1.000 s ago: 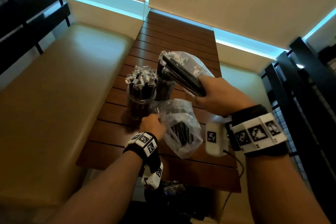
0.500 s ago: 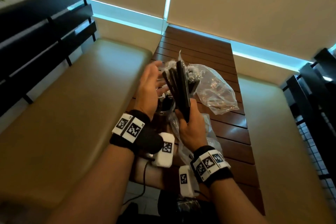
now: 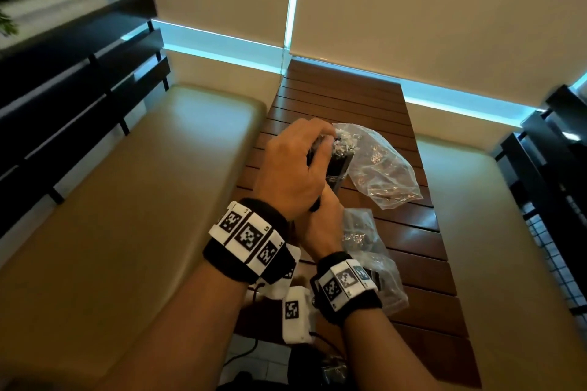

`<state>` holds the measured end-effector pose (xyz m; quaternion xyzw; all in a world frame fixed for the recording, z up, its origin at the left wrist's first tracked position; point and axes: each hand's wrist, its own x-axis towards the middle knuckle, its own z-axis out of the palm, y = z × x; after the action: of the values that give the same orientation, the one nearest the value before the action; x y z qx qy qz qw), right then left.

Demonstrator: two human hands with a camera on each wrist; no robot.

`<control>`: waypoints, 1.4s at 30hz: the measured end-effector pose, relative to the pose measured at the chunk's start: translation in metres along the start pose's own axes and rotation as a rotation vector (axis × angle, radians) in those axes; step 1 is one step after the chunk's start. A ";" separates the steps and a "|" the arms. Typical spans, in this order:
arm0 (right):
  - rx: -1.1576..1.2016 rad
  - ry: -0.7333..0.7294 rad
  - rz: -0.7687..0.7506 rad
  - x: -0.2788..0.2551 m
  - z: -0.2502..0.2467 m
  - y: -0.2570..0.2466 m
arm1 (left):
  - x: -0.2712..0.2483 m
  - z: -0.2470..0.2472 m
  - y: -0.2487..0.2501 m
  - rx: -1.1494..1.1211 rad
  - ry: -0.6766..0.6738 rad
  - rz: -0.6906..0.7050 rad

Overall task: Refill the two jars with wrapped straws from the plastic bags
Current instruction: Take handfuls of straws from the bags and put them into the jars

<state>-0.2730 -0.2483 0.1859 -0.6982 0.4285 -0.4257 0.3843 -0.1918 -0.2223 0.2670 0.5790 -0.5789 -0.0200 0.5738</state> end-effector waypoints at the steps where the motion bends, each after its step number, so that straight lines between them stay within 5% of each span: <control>1: -0.032 0.014 0.007 0.001 0.000 -0.003 | -0.001 -0.001 0.002 0.018 -0.026 0.034; 4: -0.084 0.022 0.046 0.002 0.001 -0.005 | 0.000 -0.010 0.010 0.067 -0.121 0.053; 8: -0.070 0.043 0.066 0.002 0.004 -0.008 | 0.014 -0.025 0.023 0.136 -0.056 0.095; 17: -0.195 -0.063 0.103 -0.005 0.017 -0.002 | 0.006 -0.009 0.002 0.428 -0.268 0.071; 23: 0.079 -0.011 0.140 0.008 0.018 -0.023 | 0.002 -0.016 0.005 0.022 -0.035 -0.217; 31: -0.132 -0.005 -0.187 0.022 0.026 -0.012 | 0.033 -0.014 -0.005 -0.162 0.091 -0.217; 37: -0.367 0.070 0.079 0.017 0.012 0.024 | 0.050 -0.020 -0.022 -0.271 0.236 -0.272; 42: -0.323 -0.078 0.266 0.019 0.014 0.047 | 0.052 -0.018 -0.031 -0.249 0.299 -0.282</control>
<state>-0.2675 -0.2793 0.1434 -0.7038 0.5644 -0.2697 0.3366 -0.1425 -0.2574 0.2849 0.5754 -0.3938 -0.0854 0.7117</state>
